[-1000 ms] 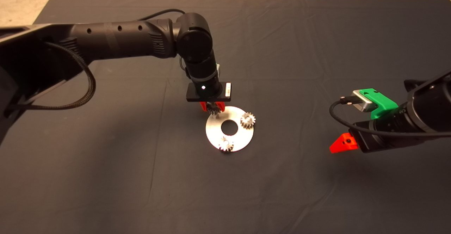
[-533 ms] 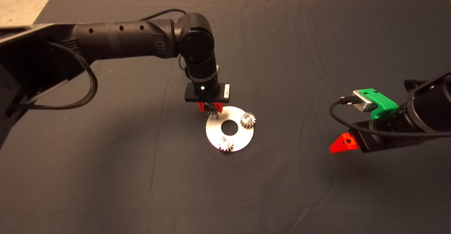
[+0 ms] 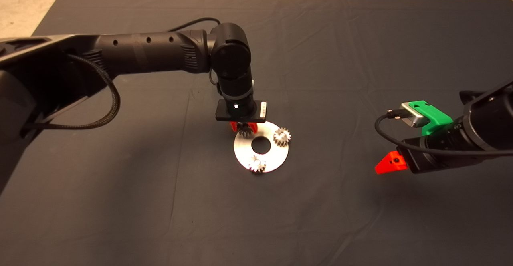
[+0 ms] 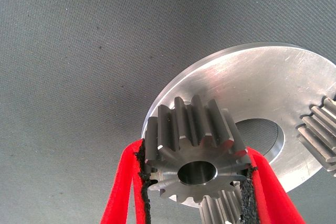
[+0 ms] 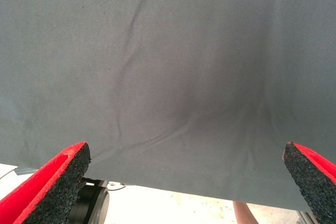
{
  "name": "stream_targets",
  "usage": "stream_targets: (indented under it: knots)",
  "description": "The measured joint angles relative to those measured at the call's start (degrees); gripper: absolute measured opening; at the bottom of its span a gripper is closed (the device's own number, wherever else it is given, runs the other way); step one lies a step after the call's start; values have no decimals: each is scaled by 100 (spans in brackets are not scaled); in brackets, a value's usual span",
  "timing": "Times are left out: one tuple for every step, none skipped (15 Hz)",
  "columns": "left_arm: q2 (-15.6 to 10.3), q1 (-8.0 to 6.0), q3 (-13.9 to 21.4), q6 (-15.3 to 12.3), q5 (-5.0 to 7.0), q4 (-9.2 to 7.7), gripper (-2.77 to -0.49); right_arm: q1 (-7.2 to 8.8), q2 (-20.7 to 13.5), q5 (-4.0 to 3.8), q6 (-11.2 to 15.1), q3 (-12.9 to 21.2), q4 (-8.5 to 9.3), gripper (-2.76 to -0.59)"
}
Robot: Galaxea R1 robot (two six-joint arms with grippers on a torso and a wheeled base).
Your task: Install three planetary gears onto the carrier pins
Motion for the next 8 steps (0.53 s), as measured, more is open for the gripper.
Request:
stream_targets:
  knots:
    - [0, 2, 0, 0, 0, 11, -256, 0, 2, 0, 0, 0, 0, -61]
    - [0, 3, 0, 0, 2, 18, -256, 0, 0, 0, 0, 0, 0, -61]
    - [2, 2, 0, 0, 9, 18, -256, 0, 0, 0, 1, 0, 0, -61]
    - [2, 2, -2, 0, 13, 19, -256, 0, 0, 0, 0, 0, 0, -61]
    - [2, 5, -22, 2, 13, 16, -256, 0, 0, 2, 0, 0, 0, -61]
    - [2, 2, -24, 13, 13, 16, -256, 0, 1, 0, 0, 0, 0, -61]
    - [2, 2, -24, 26, 13, 16, -256, 0, 0, 2, 0, 0, 0, -61]
    - [0, 4, -27, 28, 12, 16, -256, 0, 0, 0, 0, 0, 0, -61]
